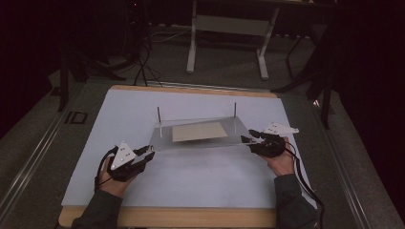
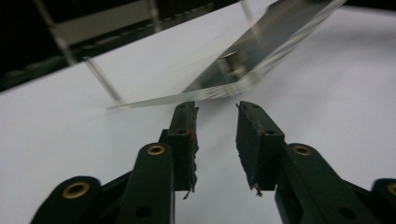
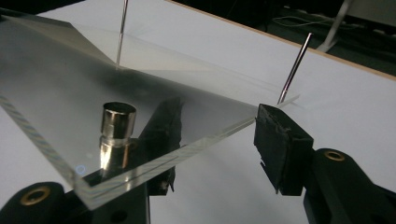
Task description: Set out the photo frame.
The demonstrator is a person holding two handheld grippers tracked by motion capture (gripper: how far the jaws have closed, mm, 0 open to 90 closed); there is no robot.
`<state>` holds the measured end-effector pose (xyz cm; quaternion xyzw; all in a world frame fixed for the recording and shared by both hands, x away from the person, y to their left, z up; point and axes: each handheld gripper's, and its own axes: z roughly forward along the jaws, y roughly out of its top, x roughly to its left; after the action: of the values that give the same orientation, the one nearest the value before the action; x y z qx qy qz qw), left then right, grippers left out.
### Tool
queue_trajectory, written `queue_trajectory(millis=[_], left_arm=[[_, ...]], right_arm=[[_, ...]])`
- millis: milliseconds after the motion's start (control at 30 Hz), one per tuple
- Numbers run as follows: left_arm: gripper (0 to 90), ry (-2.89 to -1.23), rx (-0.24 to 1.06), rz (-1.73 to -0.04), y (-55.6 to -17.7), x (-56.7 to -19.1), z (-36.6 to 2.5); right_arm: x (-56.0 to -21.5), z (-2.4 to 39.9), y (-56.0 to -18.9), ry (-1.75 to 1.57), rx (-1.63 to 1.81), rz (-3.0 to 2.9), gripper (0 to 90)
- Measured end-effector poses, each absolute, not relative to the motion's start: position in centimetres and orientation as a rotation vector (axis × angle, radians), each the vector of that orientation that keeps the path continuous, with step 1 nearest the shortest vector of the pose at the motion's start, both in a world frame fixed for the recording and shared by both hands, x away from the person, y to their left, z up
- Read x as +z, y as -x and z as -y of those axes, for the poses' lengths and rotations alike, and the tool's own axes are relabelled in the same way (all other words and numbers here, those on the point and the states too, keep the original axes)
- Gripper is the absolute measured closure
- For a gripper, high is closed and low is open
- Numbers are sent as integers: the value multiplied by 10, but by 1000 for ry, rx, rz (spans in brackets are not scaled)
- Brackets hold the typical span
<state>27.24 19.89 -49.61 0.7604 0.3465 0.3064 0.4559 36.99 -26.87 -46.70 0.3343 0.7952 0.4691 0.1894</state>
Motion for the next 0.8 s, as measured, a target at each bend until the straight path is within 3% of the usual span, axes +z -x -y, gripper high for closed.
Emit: queue_trajectory(millis=[33, 100, 267, 400, 800], left_arm=[[573, -1880, 778, -857, -274, -497, -199], [521, -1882, 807, -836, -280, -499, -197], [539, -1894, 821, -743, -295, -499, -183], [567, -1852, 830, -744, -306, -488, -183], [567, -1816, 761, -726, -327, -475, -194]], right_arm=[[-466, 269, -368, -931, 1332, -2229, 507], [-464, 270, -368, -936, 1351, -2224, 509], [-464, 270, -369, -928, 1314, -2225, 506], [-464, 270, -367, -880, 1294, -2236, 462], [-455, 272, -378, -744, 1383, -2195, 452]])
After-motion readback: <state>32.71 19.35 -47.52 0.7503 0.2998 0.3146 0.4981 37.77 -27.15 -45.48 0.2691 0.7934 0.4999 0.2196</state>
